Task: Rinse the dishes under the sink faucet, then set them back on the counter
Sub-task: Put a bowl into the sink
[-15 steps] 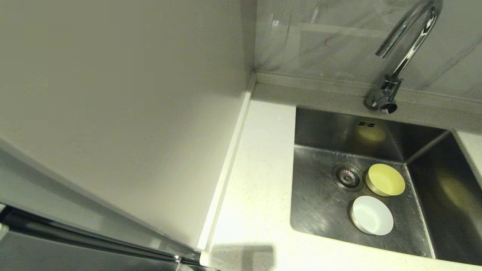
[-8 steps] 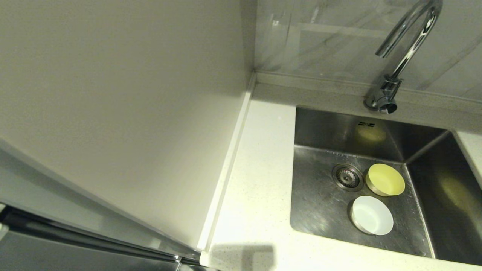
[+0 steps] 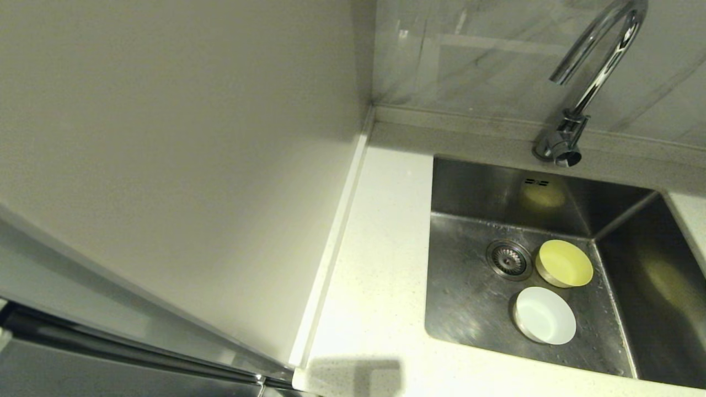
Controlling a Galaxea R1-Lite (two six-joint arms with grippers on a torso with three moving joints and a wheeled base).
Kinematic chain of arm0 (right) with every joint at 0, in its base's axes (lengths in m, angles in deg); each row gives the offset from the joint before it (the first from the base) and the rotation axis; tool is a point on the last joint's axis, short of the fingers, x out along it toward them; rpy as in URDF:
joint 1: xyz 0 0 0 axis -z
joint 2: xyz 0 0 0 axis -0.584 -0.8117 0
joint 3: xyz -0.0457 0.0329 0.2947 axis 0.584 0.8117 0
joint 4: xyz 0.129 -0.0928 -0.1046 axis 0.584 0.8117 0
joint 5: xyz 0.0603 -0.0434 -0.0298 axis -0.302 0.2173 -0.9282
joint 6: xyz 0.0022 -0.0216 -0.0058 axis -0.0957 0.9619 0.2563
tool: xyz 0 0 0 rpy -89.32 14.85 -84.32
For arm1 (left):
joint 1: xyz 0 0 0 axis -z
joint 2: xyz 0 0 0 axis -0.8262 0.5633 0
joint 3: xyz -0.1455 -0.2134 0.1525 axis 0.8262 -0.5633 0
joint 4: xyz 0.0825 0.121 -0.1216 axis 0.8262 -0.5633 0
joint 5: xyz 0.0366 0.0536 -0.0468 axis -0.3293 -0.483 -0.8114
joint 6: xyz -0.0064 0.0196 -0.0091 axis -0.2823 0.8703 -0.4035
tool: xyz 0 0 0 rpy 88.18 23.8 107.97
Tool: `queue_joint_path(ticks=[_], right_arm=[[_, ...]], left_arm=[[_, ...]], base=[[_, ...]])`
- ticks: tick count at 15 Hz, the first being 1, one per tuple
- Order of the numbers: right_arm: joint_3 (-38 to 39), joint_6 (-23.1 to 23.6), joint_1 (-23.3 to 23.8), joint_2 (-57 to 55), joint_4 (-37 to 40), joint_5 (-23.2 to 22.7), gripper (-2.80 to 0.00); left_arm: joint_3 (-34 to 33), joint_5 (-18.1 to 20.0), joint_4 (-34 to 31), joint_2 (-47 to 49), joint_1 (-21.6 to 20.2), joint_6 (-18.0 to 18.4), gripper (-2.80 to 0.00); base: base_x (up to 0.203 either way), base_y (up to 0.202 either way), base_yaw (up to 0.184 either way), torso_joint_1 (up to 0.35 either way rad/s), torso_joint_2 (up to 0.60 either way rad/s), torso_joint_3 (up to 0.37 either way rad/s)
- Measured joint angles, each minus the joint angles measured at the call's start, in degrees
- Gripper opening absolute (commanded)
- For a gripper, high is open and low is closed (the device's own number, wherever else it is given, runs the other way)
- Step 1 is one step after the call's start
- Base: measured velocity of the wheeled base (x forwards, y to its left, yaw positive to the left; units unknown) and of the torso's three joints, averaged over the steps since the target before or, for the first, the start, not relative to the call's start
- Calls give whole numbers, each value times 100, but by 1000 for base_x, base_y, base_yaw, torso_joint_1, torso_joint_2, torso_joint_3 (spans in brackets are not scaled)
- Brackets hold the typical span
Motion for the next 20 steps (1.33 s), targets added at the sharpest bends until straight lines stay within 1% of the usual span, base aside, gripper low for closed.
queue_joint_path(ticks=[4,8,11,14,17,20], right_arm=[[-6,-11,0,12,2,-42,-280],[-63,-10,0,168,7,-350,-280],[-73,-10,39,421,3,-479,-280],[-66,5,282,714,20,-479,-280],[-20,140,636,972,384,-423,-280],[107,150,914,1231,475,-416,-280]], left_arm=[[0,0,-3,0,0,0,-280],[0,0,-3,0,0,0,-280],[0,0,-3,0,0,0,-280],[0,0,-3,0,0,0,-280],[0,0,-4,0,0,-1,-280],[0,1,-3,0,0,1,-280]], base=[[0,0,0,0,0,0],[0,0,0,0,0,0],[0,0,0,0,0,0],[0,0,0,0,0,0],[0,0,0,0,0,0],[0,0,0,0,0,0]])
